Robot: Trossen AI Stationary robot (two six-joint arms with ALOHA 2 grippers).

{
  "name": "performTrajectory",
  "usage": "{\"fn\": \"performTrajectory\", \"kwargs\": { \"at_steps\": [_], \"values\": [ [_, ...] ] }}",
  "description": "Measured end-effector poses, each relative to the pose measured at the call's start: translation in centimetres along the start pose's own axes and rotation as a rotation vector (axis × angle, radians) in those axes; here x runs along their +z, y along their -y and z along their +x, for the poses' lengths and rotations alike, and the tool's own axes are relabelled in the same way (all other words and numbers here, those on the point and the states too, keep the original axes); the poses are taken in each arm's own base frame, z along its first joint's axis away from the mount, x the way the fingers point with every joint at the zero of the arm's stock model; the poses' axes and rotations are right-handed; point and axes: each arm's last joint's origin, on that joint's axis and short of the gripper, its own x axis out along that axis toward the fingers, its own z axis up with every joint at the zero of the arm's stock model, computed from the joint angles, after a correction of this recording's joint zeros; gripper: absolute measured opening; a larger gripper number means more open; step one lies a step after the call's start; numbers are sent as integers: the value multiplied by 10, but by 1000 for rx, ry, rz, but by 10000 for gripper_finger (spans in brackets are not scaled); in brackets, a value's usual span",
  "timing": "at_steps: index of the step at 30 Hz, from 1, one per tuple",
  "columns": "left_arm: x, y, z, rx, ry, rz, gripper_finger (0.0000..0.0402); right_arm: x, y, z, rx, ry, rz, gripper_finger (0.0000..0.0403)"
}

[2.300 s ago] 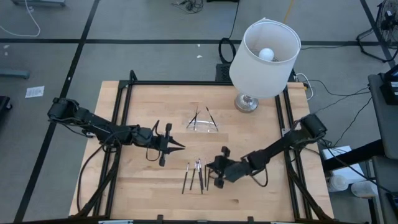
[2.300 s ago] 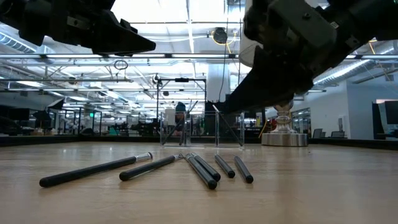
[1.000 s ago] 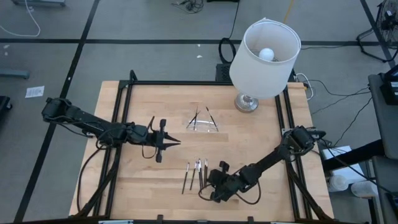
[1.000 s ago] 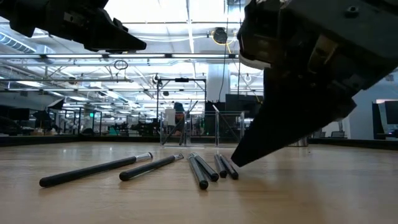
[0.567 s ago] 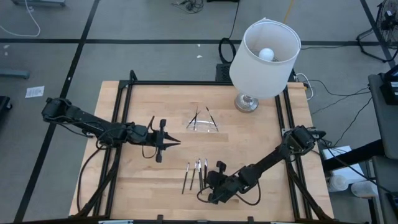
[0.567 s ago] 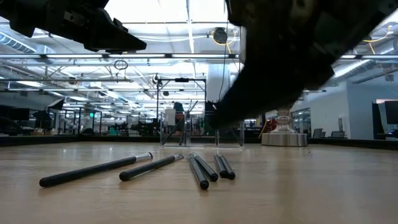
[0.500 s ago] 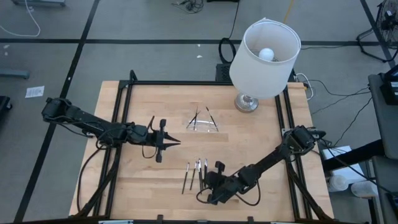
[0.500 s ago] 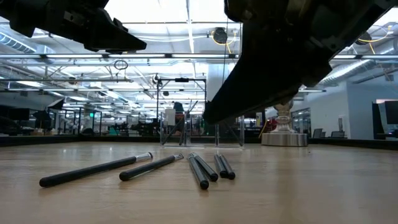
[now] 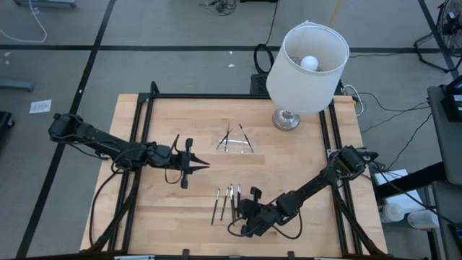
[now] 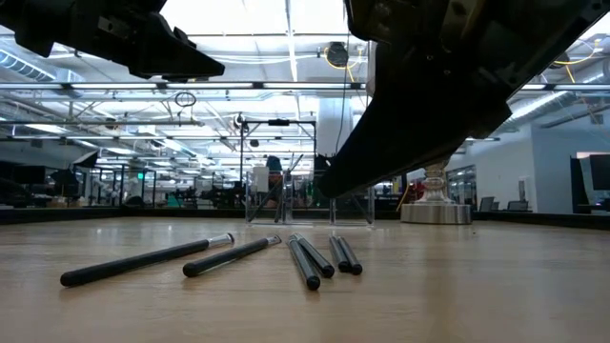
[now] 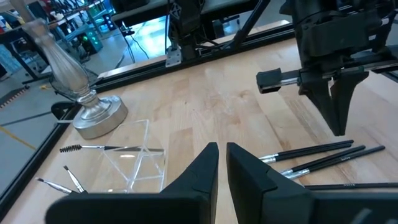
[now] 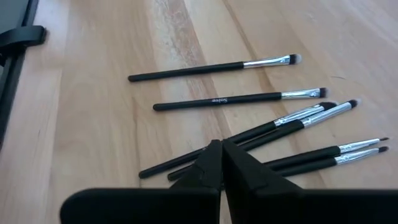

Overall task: Put items in baskets/containers
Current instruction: Put the black liner brush transparent organizer

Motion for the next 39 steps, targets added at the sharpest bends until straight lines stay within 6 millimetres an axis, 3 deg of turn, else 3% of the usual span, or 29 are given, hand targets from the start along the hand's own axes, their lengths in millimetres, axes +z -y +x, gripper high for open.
{"fn": "performTrajectory", "kwargs": {
  "at_steps": [28,39],
  "values": [
    [0,0,0,1,4,-5,42,-1,10,2,-101,-1,59,0],
    [0,0,0,1,4,-5,42,-12,19,5,-137,-30,101,0]
  ]
}}
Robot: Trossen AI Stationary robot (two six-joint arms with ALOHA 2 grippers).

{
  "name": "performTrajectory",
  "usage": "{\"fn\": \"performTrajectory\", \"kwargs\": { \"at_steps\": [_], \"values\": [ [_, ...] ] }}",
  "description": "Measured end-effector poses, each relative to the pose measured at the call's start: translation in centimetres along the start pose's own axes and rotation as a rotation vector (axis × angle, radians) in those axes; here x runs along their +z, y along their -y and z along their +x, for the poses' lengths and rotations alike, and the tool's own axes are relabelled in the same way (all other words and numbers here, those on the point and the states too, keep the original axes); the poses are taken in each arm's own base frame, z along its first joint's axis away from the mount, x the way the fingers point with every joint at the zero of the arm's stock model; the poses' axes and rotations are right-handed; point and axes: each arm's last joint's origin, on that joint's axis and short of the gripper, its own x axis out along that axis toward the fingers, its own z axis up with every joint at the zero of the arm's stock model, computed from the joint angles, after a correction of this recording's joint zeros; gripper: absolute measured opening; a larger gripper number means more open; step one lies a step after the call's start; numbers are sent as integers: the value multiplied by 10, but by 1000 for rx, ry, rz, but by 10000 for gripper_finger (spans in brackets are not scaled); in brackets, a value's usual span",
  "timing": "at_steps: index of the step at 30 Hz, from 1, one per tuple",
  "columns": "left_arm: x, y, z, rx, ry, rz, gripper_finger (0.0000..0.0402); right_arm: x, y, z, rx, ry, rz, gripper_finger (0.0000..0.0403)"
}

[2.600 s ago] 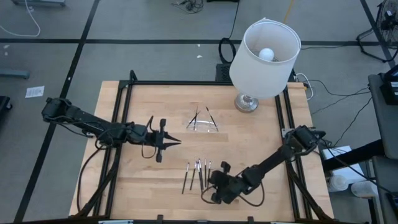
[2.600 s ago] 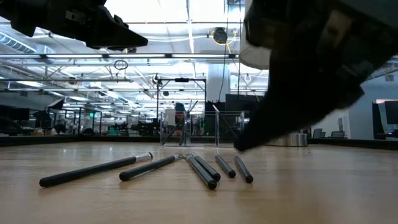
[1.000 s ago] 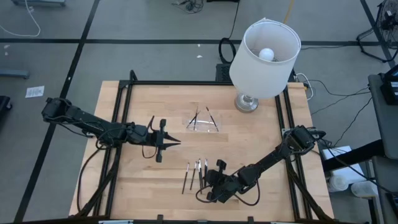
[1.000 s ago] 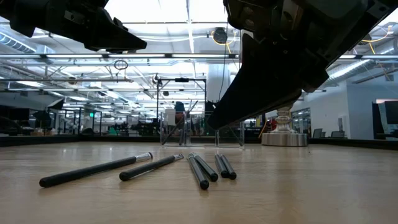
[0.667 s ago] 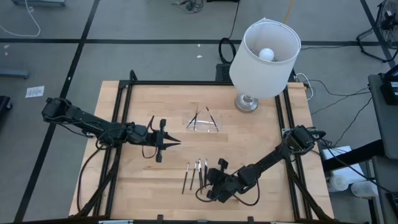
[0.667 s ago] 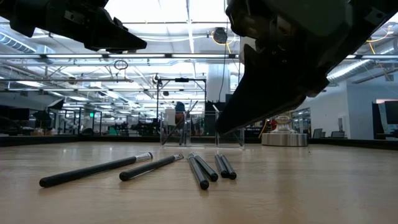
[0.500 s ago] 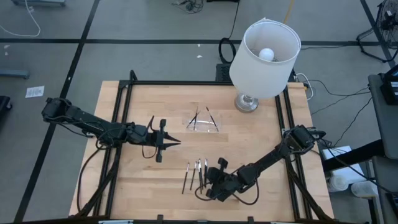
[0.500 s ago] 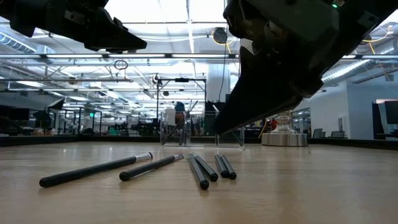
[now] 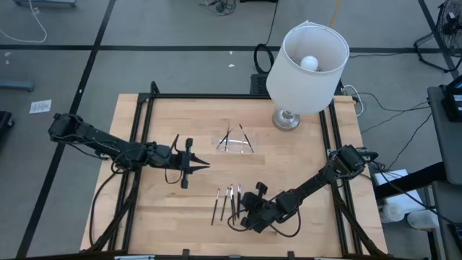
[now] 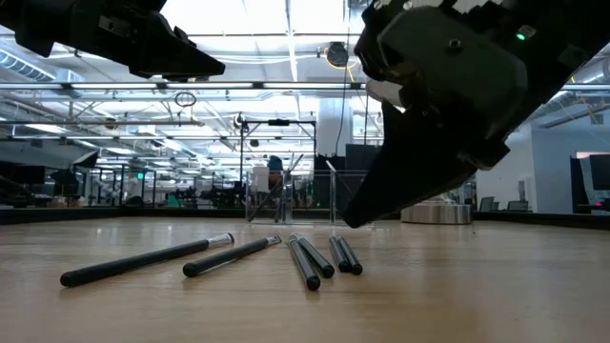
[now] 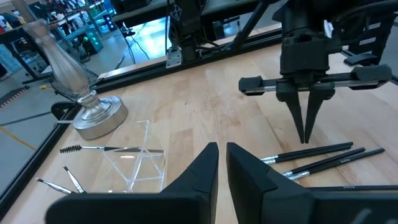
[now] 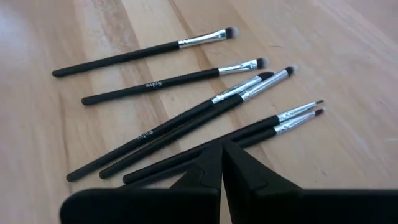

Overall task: Put items in baskets/containers
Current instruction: Put the black liner brush transparent organizer

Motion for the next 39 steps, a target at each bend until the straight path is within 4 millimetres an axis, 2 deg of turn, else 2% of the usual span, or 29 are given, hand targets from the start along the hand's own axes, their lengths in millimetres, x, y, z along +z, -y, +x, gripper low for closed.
{"fn": "performTrajectory", "kwargs": {
  "at_steps": [17,27,36,39],
  "values": [
    [0,0,0,0,0,2,42,1,2,2,-15,21,15,0],
    [0,0,0,1,5,0,42,-4,4,22,21,-2,2,0],
    [0,0,0,0,4,0,42,-3,4,23,41,-28,5,0],
    [0,0,0,-1,2,0,42,1,3,15,35,-25,-24,0]
  ]
}}
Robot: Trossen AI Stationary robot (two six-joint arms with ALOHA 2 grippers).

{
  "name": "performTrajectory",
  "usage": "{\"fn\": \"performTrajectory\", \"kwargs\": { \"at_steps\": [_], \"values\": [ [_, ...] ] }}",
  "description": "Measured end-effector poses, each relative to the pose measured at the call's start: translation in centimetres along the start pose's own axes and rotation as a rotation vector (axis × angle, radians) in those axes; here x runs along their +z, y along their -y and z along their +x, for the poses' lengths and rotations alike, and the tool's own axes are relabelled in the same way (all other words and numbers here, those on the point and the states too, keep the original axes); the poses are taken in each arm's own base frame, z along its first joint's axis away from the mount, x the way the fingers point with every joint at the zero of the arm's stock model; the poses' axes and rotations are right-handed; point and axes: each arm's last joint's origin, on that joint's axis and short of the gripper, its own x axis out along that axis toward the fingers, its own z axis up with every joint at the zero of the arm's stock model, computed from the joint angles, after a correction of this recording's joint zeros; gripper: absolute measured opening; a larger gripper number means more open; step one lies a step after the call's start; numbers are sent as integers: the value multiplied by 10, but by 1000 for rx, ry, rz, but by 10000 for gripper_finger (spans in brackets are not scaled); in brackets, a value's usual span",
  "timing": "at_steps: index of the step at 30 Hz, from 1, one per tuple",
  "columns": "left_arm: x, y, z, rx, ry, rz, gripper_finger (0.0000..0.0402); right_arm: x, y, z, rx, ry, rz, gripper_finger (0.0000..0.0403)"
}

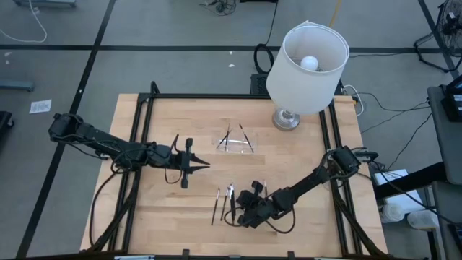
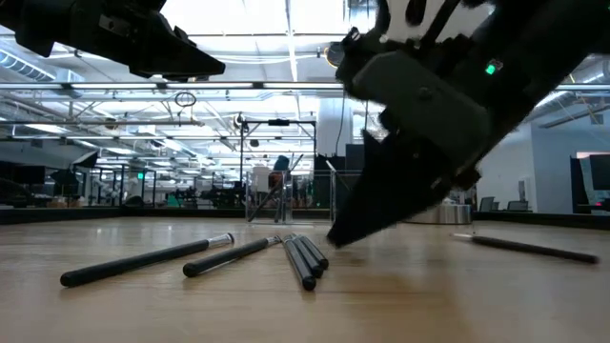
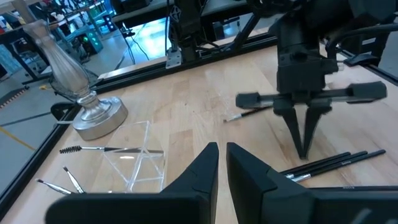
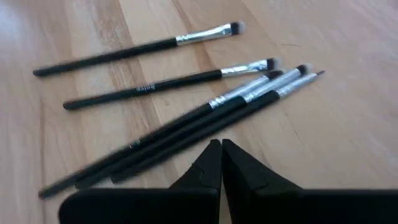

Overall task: Put items in baskets/containers
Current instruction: Put the black liner brush transparent organizer

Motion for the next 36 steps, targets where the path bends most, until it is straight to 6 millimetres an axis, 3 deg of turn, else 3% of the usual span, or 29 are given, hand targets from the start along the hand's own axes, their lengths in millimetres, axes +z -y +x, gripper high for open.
{"fn": "performTrajectory", "kwargs": {
  "at_steps": [2,6,12,19,22,27,36],
  "values": [
    [0,0,0,0,0,0,42,9,-6,-16,-25,-5,-25,0],
    [0,0,0,0,-2,-1,42,24,-14,-67,-160,-39,33,0],
    [-1,0,0,-3,-11,-24,42,-9,-3,-111,-423,-172,231,0],
    [-1,0,0,-3,-10,-31,42,-47,15,-144,-779,-325,461,0],
    [-1,0,0,-3,-10,-28,42,-66,24,-143,-864,-387,510,0],
    [0,0,0,-1,-2,-26,42,-83,37,-125,-815,-419,518,0],
    [0,0,0,-1,-1,-18,42,-96,57,-109,-798,-474,492,0]
  ]
}}
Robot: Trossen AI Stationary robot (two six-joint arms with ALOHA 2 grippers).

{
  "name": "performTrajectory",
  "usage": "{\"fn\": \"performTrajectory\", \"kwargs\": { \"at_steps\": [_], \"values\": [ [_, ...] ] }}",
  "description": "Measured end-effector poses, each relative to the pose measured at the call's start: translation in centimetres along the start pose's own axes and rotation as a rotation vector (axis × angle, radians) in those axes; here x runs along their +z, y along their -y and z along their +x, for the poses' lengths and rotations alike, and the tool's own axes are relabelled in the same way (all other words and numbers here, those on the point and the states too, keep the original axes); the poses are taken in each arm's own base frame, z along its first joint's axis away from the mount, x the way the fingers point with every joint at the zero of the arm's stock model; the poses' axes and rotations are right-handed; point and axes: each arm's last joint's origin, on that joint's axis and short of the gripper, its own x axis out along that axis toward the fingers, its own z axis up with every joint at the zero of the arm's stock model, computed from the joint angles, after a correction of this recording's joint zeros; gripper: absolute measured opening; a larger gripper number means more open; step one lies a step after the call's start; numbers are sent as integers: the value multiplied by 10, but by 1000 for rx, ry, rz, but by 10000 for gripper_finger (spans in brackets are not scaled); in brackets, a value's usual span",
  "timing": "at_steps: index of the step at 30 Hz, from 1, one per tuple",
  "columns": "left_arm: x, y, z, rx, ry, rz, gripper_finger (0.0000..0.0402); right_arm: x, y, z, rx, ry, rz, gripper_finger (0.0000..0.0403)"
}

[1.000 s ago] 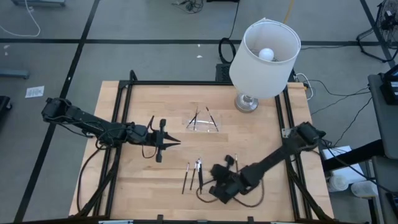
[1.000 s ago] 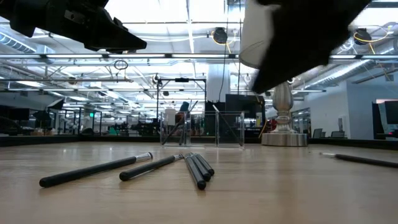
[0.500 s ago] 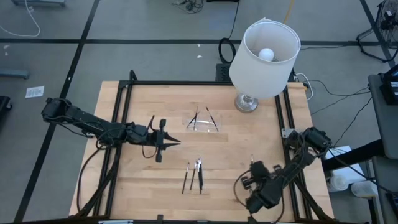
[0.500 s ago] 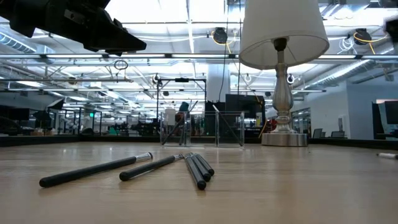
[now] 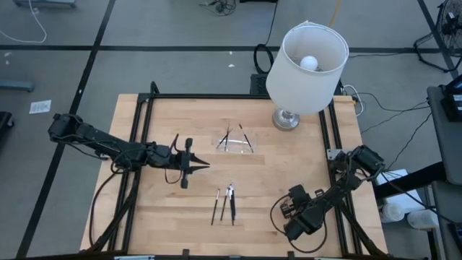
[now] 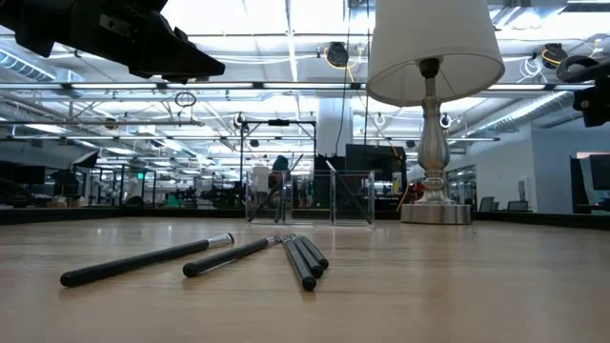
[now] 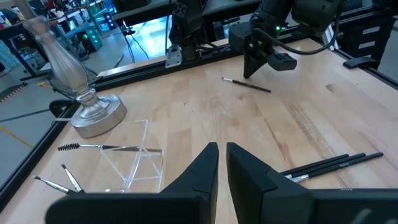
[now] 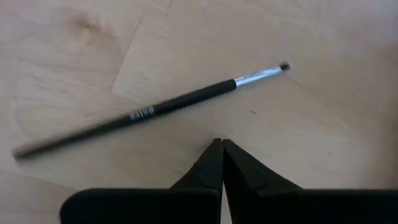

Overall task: Put items in baskets/containers
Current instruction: Put the black liner brush transparent organizer

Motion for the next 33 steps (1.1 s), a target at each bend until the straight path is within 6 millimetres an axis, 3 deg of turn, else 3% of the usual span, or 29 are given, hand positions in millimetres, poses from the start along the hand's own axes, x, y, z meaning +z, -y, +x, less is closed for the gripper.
{"fn": "performTrajectory", "kwargs": {
  "at_steps": [17,33],
  "values": [
    [0,0,0,0,0,-6,42,9,4,3,-61,80,-1,0],
    [1,0,0,2,8,-3,42,37,15,34,-153,217,-42,0]
  ]
}}
